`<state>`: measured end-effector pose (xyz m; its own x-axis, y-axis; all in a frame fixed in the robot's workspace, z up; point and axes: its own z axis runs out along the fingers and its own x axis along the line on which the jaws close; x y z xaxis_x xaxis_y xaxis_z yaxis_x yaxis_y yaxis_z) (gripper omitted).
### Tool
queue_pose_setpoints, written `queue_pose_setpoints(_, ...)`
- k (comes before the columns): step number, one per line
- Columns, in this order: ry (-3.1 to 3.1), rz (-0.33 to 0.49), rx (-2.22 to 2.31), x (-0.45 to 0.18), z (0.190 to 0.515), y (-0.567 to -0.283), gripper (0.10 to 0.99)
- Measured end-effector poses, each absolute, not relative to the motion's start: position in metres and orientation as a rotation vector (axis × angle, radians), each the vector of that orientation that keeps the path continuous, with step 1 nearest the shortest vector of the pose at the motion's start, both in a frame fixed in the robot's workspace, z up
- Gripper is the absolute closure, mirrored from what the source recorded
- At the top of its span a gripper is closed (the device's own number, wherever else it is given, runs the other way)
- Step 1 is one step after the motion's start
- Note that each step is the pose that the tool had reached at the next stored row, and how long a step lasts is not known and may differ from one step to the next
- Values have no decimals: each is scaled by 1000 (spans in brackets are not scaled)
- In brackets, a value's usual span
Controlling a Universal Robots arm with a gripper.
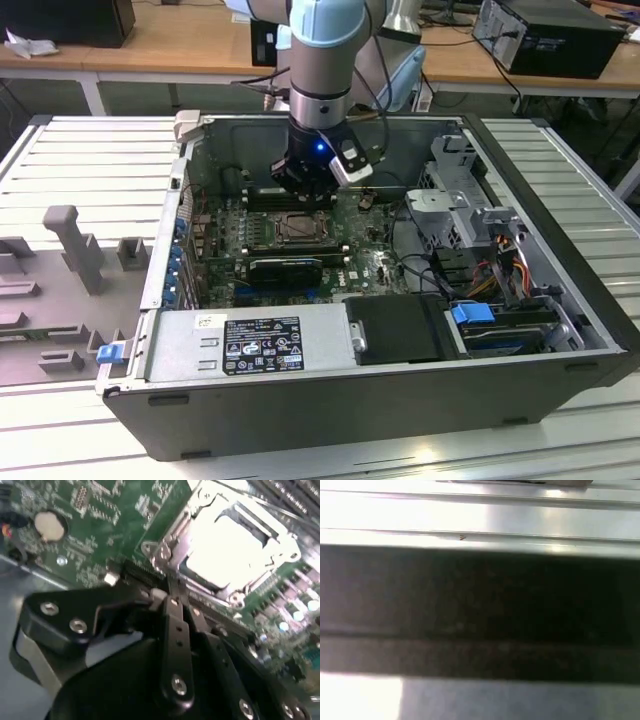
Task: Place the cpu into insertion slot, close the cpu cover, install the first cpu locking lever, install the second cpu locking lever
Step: 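Install the first cpu locking lever, then install the second cpu locking lever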
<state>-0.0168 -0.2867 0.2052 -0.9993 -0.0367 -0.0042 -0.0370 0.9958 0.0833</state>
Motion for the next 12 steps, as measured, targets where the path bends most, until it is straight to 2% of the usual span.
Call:
queue_pose_setpoints(1,3136,131,-58,-17,218,-287,980)
queue_pose_setpoints(12,3136,130,-58,-17,218,-292,980)
